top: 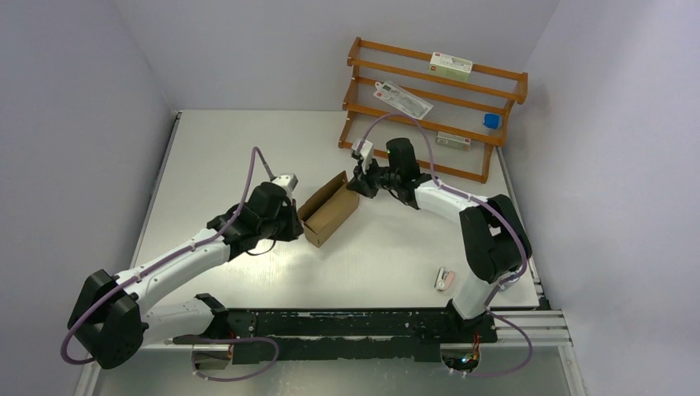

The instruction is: Fold the paper box

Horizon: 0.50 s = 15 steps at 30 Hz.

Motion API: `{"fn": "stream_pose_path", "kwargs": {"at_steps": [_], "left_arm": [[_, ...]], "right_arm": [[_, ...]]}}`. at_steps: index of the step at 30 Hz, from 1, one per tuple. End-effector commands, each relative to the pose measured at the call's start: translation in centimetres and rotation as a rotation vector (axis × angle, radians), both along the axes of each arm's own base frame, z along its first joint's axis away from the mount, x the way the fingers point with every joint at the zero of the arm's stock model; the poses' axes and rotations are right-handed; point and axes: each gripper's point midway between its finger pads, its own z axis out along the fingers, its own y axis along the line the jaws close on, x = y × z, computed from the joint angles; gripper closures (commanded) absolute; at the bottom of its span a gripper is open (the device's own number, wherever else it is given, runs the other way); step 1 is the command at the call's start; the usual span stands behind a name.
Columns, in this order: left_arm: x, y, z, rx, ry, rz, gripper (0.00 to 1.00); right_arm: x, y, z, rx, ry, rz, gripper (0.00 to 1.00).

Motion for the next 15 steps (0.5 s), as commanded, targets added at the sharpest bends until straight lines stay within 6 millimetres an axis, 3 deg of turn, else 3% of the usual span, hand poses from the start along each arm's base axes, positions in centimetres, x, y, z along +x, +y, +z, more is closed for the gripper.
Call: {"fn": "stream_pose_path", "kwargs": {"at_steps": [1, 8, 15], "left_arm": [[0.2, -2.6, 1.9, -0.096, -0.029, -0.042, 0.95], [-0.2, -3.2, 1.3, -0.111, 0.011, -0.026, 0.94], [0.2, -2.7, 1.4, -0.081, 0.013, 0.006, 0.92]], "right_arm": [[-0.8, 1.2, -0.2, 0.042, 0.029, -0.033, 0.89], [-1.3, 2.4, -1.1, 0.025, 0.020, -0.074, 0.89], [-1.4, 1.6, -0.1, 0.039, 0.000, -0.149, 0.86]]}}
